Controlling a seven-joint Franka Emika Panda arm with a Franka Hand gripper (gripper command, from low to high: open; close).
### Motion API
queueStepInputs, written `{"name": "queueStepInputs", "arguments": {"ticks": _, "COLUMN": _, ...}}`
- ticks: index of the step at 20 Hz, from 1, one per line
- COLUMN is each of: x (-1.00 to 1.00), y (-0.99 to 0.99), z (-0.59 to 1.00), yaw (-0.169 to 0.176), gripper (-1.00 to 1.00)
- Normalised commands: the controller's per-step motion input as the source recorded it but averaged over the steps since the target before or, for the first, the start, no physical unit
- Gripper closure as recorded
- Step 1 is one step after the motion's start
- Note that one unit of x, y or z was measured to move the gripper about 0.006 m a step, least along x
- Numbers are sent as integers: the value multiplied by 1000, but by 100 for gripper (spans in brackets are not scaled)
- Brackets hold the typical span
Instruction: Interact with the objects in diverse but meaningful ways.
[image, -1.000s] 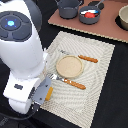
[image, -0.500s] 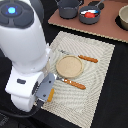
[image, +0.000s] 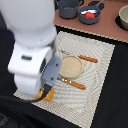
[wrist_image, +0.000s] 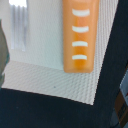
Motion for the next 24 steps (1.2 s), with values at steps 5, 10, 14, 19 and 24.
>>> {"name": "queueStepInputs", "arguments": {"ticks": 5, "x": 497, "y": 707, "z": 370, "yaw": 0, "gripper": -100}}
{"name": "queueStepInputs", "arguments": {"ticks": 10, "x": 296, "y": 823, "z": 118, "yaw": 5, "gripper": -100}}
{"name": "queueStepInputs", "arguments": {"ticks": 14, "x": 189, "y": 869, "z": 14, "yaw": 0, "gripper": -100}}
{"name": "queueStepInputs", "arguments": {"ticks": 19, "x": 30, "y": 896, "z": 0, "yaw": 0, "gripper": -100}}
{"name": "queueStepInputs", "arguments": {"ticks": 24, "x": 0, "y": 873, "z": 0, "yaw": 0, "gripper": -100}}
